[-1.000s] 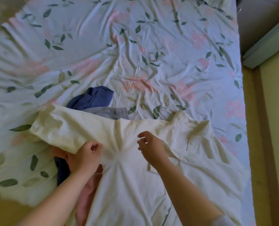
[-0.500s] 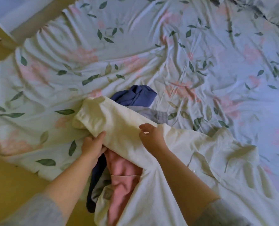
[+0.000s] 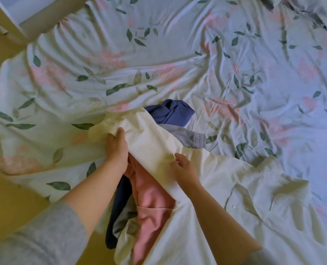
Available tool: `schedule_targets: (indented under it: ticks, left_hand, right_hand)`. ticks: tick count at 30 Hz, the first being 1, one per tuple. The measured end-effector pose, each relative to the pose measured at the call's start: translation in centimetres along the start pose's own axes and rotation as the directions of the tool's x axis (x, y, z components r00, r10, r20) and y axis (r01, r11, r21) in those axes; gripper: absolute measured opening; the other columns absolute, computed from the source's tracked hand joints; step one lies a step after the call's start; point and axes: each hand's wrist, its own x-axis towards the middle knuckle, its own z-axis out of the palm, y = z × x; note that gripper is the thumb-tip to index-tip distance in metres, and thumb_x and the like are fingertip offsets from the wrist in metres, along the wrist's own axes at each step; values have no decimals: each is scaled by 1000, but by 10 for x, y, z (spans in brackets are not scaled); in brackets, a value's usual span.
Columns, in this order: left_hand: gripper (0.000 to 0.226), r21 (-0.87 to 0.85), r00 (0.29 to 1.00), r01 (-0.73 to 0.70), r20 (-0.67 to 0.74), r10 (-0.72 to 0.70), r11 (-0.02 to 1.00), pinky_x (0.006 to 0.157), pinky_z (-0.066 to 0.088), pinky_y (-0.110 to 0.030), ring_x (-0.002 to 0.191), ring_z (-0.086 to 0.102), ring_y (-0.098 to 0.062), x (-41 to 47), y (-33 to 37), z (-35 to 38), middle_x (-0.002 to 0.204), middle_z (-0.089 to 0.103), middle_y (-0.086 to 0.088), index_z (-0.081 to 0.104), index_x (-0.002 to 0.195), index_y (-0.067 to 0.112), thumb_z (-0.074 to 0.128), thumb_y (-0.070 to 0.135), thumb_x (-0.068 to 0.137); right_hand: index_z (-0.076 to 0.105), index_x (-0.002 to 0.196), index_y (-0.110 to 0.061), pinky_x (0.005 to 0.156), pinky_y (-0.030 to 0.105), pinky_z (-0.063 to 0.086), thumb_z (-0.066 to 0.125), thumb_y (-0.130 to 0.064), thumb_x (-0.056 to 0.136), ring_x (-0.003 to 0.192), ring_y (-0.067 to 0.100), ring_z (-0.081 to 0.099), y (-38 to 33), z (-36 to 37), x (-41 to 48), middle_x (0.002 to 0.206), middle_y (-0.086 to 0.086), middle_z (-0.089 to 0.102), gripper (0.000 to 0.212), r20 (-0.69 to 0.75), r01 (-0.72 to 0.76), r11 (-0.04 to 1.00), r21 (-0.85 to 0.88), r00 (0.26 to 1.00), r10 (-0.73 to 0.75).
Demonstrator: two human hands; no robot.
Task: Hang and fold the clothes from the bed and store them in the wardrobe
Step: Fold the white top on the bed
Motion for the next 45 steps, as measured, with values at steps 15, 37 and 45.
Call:
schedule_targets:
  ticks: [15,37,45]
  left_hand:
    - [22,332,512,-855,406,757,400,86,2,13,91,34,16,-192,8,81,77,37,27,59,70,-3,75,7,80]
    - [60,280,371,-926,797,-477,-252,121,7,-41,150,2,-26,-269,-213,147,163,4,-3,21,152,15,39,38,100]
    - [58,291,390,-916,807,-444,-276,121,8,-37,150,4,-25,-252,-222,159,163,8,-2,21,153,17,38,38,101]
  right_hand:
    - [52,136,-16,107,50,43,49,-25,102,125,28,52,57,-118,-67,132,6,56,35,-108,-123,687,716,953,284]
    - [39,146,-17,107,48,41,47,-38,101,133,31,44,280,-290,-152,149,11,41,51,-247,-160,528,834,747,617]
    - [34,148,-16,107,49,42,60,-35,92,131,29,45,299,-276,-112,149,11,40,65,-370,-213,776,594,785,498]
